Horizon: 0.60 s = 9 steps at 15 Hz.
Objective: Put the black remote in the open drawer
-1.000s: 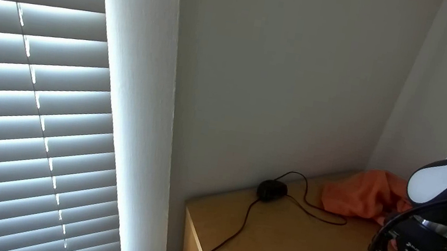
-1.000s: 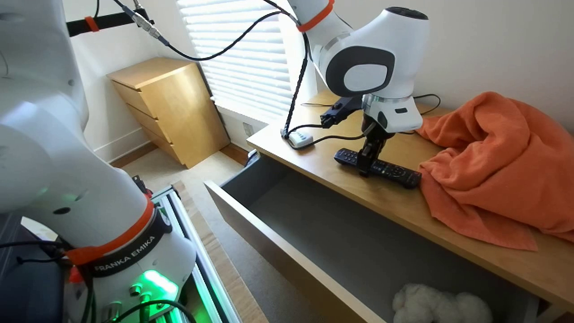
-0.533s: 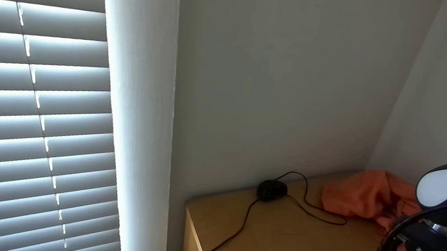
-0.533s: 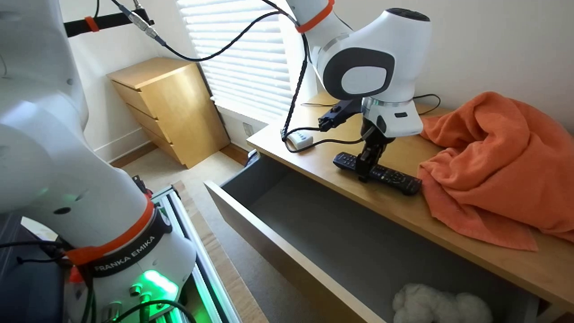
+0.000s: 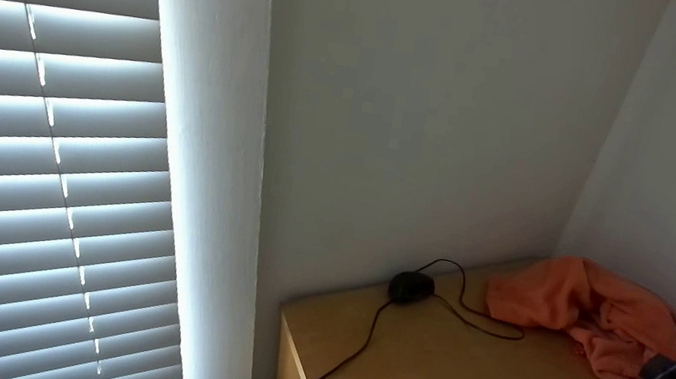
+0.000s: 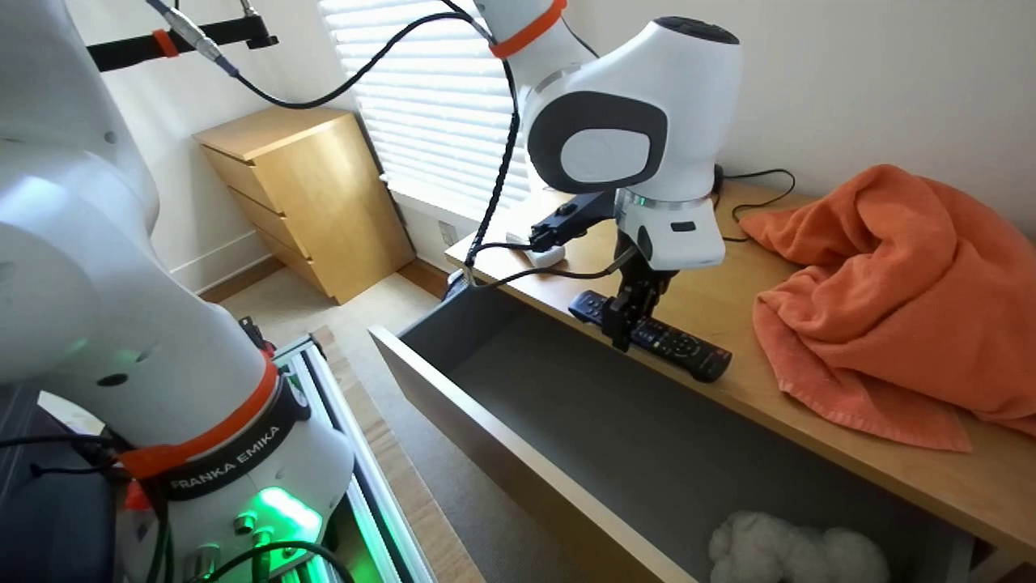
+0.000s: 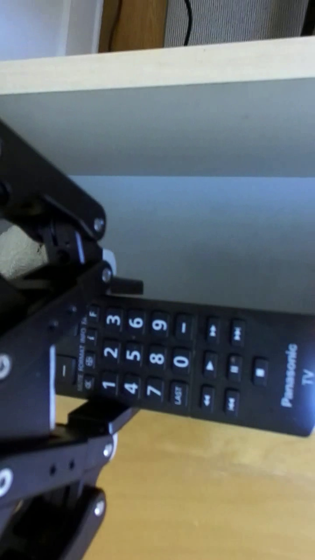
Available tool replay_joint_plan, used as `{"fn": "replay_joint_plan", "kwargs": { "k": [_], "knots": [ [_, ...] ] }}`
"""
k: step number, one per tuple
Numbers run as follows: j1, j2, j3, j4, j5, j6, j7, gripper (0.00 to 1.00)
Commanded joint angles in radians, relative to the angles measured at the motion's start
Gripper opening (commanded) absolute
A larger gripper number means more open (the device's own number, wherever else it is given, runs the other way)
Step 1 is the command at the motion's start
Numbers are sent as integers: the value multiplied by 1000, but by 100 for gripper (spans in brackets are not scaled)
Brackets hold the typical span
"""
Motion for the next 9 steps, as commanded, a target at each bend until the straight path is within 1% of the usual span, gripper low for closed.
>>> {"fn": "replay_joint_plan", "kwargs": {
  "k": [1,5,7,8,9],
  "knots": [
    [20,-83,-33,-116,-46,32,43,31],
    [19,-80,-37,-154,-79,35,67,31],
    [8,-56,-25,-142,-72,20,26,31],
    [10,-40,-28,-136,-78,22,36,31],
    [5,-36,-20,-130,-65,19,11,31]
  ]
}}
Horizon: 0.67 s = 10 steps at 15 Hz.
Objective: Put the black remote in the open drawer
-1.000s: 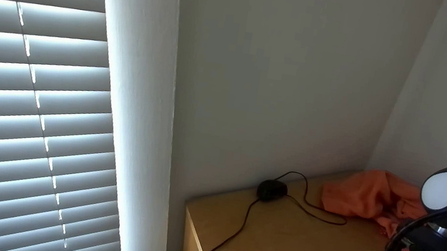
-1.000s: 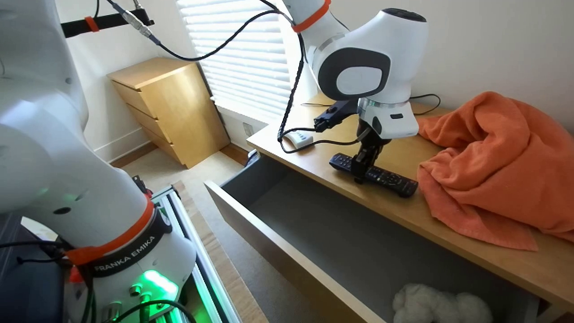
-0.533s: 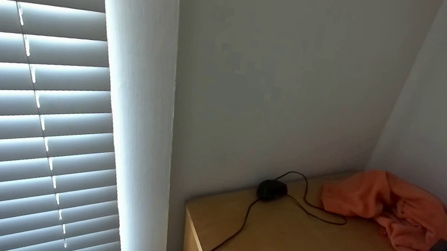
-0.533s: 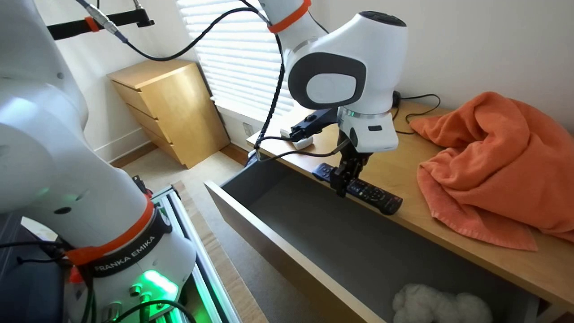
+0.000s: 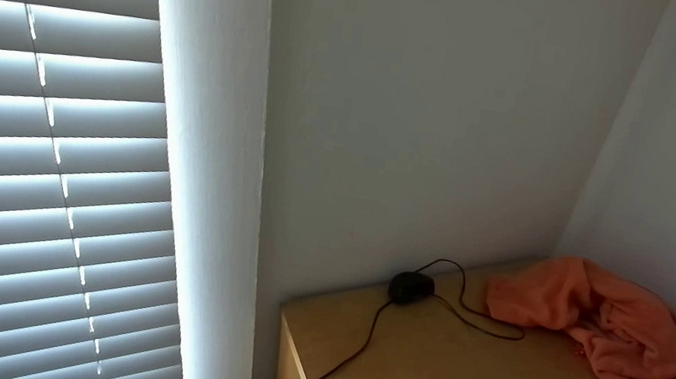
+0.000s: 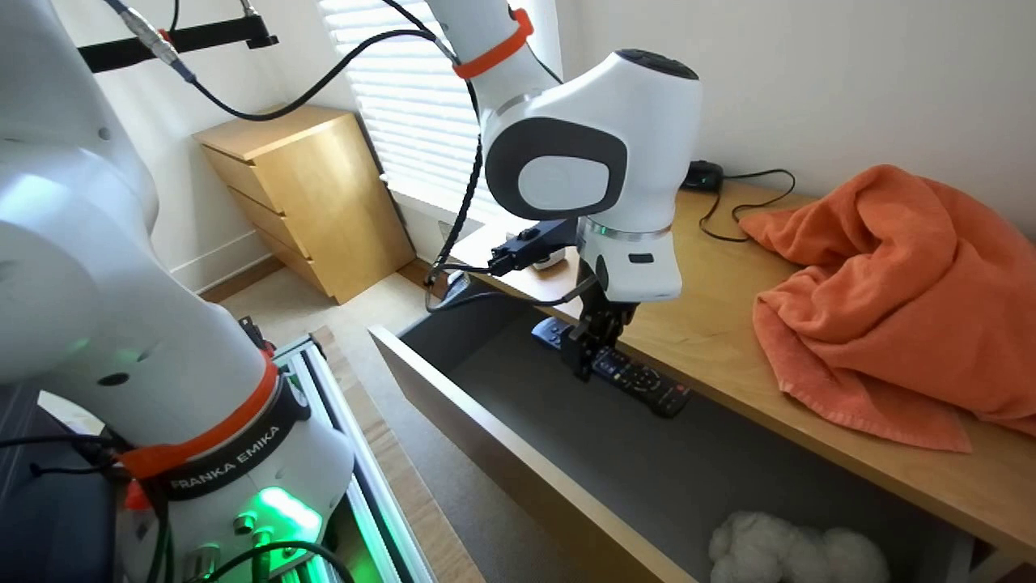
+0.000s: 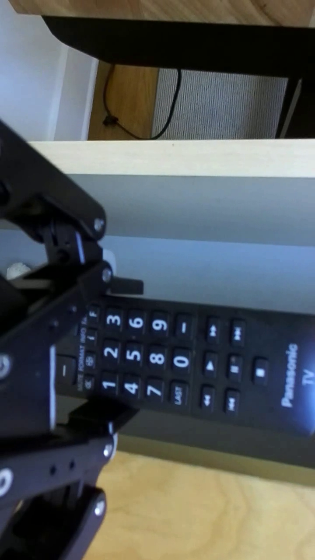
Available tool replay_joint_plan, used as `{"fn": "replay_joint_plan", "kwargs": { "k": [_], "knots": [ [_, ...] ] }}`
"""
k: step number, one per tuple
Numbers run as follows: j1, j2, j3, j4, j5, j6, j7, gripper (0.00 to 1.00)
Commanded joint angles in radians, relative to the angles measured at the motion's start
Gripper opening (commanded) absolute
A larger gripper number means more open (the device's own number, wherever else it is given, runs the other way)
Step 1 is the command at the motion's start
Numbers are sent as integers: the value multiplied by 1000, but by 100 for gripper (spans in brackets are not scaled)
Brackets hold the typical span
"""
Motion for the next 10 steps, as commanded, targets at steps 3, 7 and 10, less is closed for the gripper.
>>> {"fn": "replay_joint_plan", "kwargs": {
  "k": [3,7,10],
  "knots": [
    [1,9,0,4,-1,-2,-4,56],
    [1,9,0,6,-1,-2,-4,31],
    [-2,35,11,-9,20,10,-15,31]
  ]
}}
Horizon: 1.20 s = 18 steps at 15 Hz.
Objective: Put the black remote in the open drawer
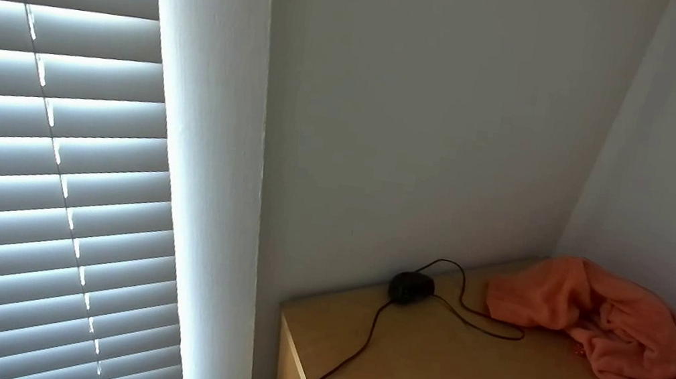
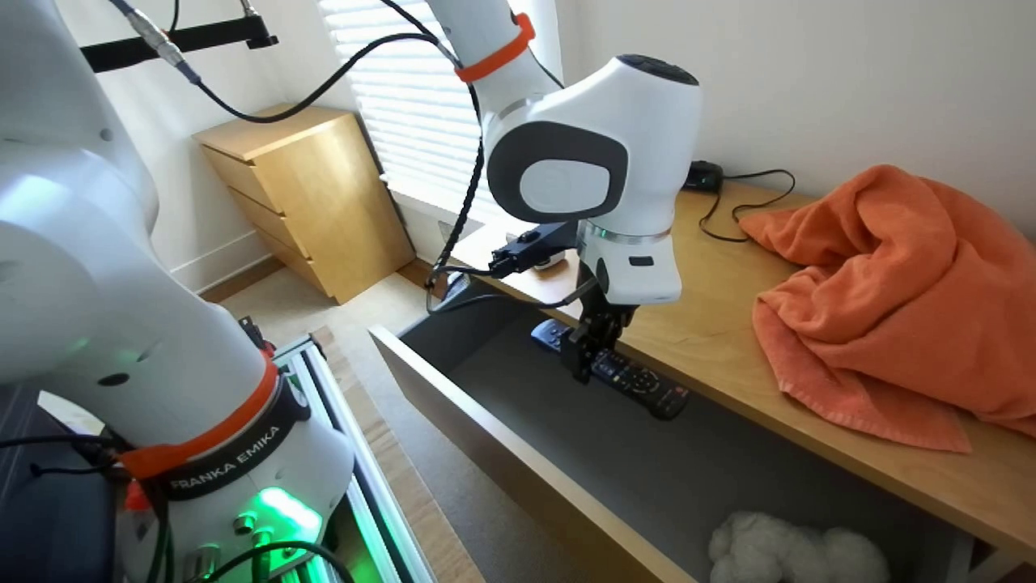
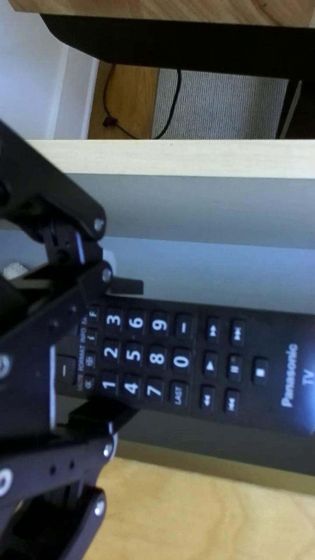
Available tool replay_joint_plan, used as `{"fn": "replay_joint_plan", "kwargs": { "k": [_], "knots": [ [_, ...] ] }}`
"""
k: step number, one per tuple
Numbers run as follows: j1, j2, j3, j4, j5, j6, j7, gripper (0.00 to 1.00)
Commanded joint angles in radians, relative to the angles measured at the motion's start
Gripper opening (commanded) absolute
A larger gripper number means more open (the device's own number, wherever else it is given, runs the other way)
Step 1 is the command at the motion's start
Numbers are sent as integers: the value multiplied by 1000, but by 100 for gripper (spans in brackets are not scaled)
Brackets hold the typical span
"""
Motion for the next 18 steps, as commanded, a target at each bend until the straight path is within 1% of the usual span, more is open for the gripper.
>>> {"fn": "replay_joint_plan", "kwargs": {
  "k": [1,5,8,11,15,18],
  "knots": [
    [-1,27,8,-20,17,11,-12,31],
    [5,62,0,-44,13,22,3,31],
    [15,118,-10,-42,-6,62,7,31],
    [-9,194,22,-19,45,120,-42,31],
    [-20,285,59,17,102,234,-76,31],
    [-50,349,102,62,146,276,-105,31]
  ]
}}
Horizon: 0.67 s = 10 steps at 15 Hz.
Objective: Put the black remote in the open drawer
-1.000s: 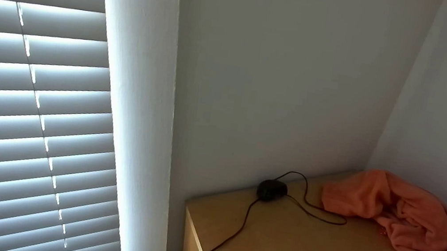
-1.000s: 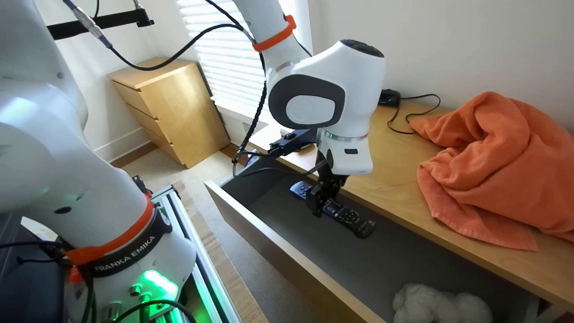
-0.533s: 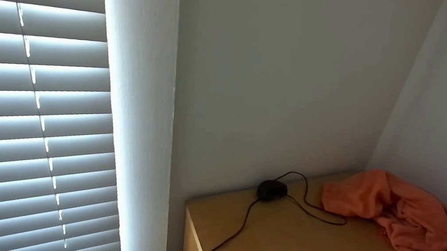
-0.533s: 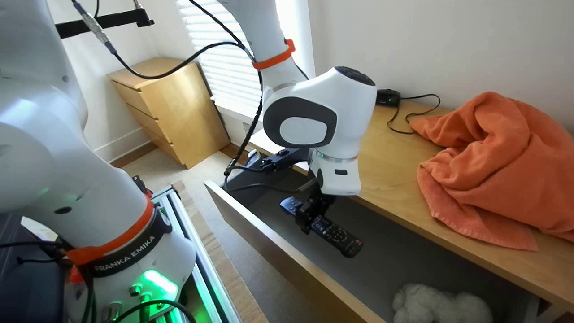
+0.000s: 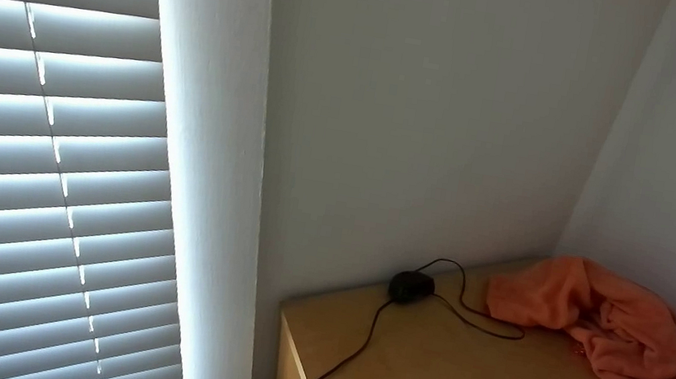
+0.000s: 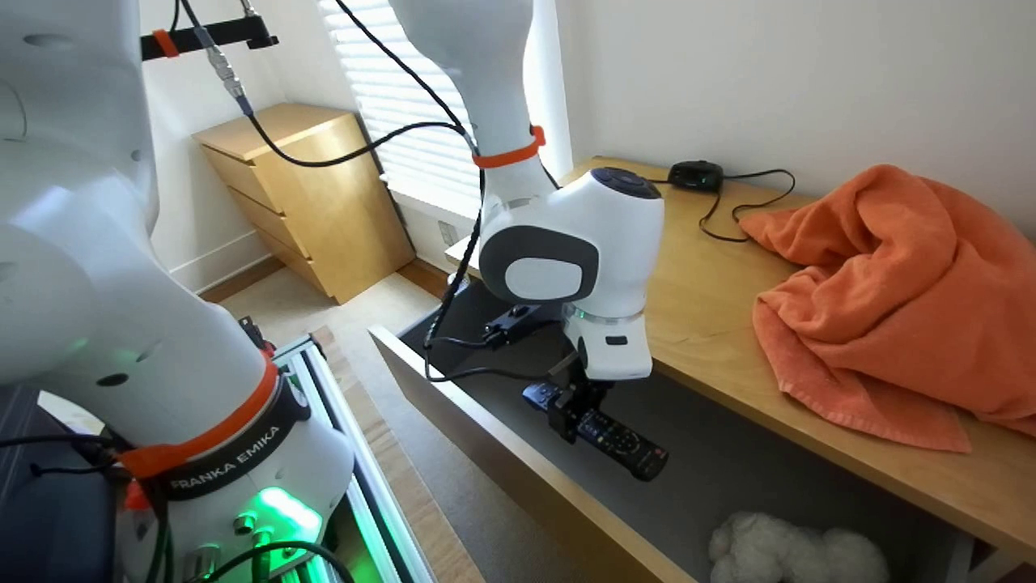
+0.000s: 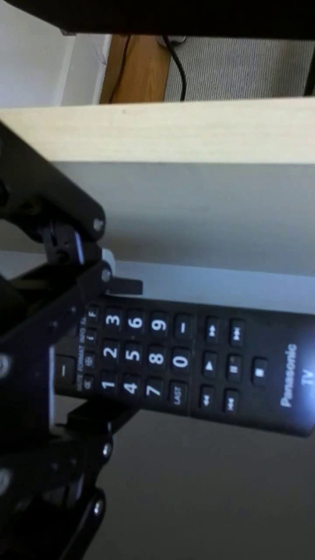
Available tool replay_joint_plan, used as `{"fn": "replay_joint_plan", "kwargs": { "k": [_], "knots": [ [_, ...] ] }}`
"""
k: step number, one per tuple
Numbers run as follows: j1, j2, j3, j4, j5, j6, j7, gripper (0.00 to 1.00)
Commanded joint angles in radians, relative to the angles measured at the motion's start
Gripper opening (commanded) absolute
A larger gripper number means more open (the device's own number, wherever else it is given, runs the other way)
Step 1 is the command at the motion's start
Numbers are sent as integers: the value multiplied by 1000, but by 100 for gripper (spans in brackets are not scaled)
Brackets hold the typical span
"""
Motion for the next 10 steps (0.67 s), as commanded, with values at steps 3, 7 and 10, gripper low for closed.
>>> {"fn": "replay_joint_plan", "kwargs": {
  "k": [3,7,10],
  "knots": [
    [-81,125,84,100,95,35,-89,31],
    [-107,194,108,164,129,34,-124,31],
    [-116,244,116,200,144,36,-150,31]
  ]
}}
